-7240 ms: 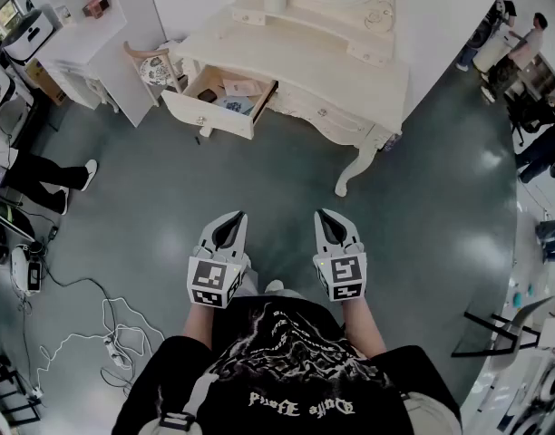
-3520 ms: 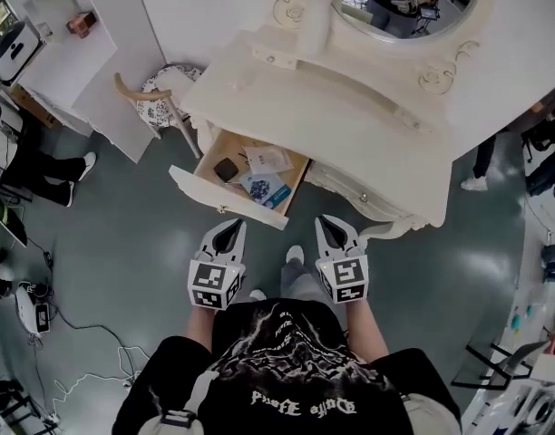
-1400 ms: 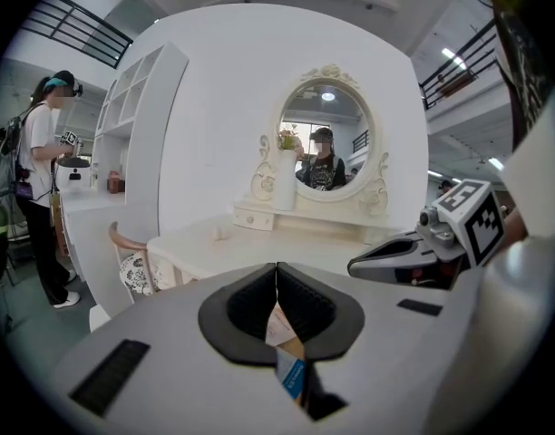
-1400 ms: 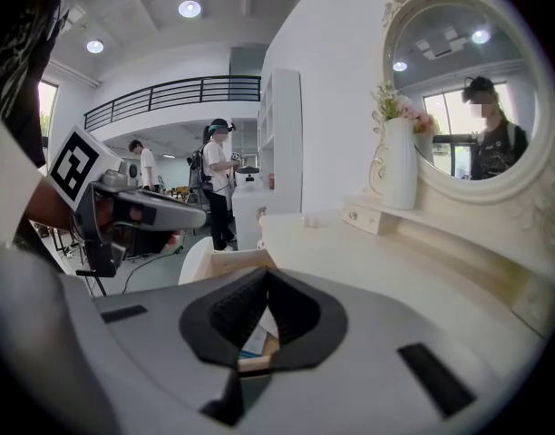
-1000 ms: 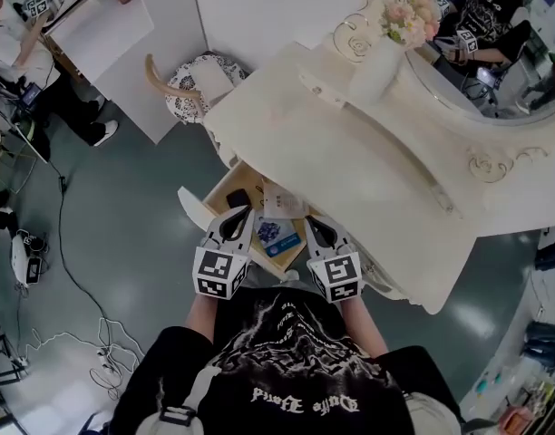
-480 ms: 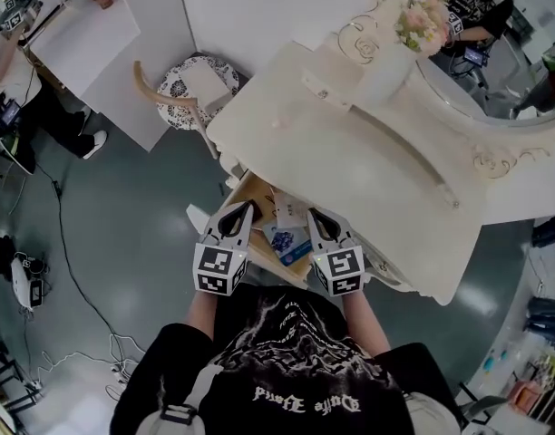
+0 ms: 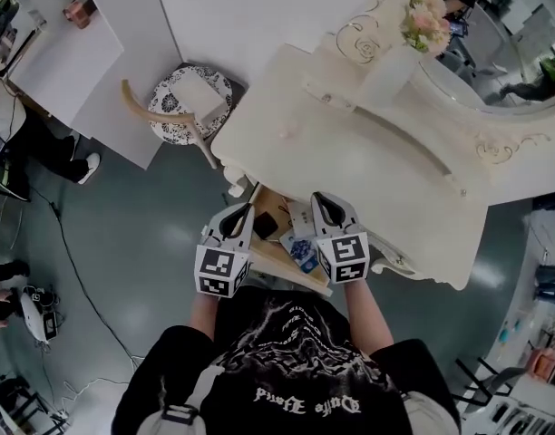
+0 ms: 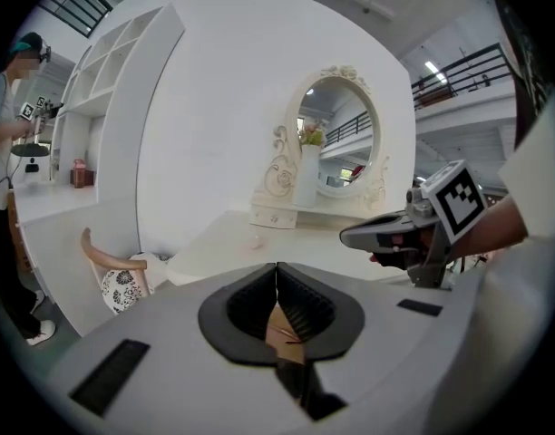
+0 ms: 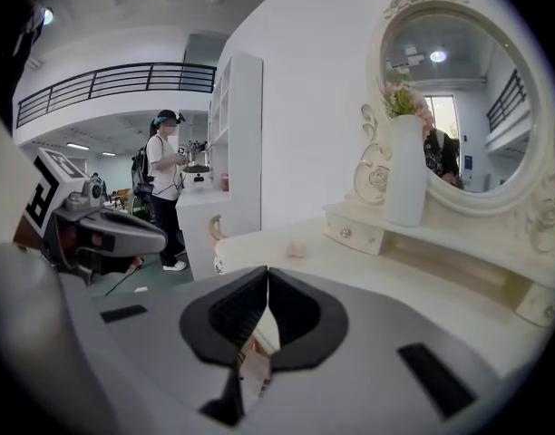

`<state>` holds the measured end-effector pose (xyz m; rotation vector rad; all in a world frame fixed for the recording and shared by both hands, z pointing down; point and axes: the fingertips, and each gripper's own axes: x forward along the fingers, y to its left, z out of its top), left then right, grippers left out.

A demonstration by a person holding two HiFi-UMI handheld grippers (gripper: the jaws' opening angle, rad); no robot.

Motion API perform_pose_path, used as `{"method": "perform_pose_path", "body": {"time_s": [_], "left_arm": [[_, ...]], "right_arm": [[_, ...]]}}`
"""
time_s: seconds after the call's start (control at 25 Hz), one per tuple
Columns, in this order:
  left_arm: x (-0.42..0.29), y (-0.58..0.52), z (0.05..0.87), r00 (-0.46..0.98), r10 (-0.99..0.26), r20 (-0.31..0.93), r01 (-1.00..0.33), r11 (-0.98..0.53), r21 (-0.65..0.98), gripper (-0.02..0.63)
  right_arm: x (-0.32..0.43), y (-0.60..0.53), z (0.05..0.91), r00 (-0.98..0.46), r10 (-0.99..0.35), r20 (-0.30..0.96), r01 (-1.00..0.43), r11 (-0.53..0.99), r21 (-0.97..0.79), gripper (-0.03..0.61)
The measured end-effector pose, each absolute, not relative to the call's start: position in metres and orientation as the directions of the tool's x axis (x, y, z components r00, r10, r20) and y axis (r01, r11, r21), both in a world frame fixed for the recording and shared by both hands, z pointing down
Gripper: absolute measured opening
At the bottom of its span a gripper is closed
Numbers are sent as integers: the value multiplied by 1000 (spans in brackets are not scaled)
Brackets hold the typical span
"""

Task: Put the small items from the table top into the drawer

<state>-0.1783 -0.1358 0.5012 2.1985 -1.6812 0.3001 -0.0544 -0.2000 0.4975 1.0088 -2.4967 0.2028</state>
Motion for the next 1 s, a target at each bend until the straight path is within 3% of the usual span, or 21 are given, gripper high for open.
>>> {"method": "perform_pose_path", "body": {"time_s": [0.56, 0.72, 1.0], "left_arm": [[-208, -163, 512, 341, -848, 407, -940, -307, 148, 15], [-213, -168, 512, 351, -841, 410, -936, -320, 146, 15], [-234, -168, 521, 341, -826, 450, -940, -315, 133, 15]], "right_arm": [[-92, -247, 497, -595, -659, 460, -729, 684, 38, 20], [-107, -261, 499, -619, -639, 457, -733, 679, -44, 157], [-127, -289, 502, -605, -657, 450, -765, 637, -96, 222]]}}
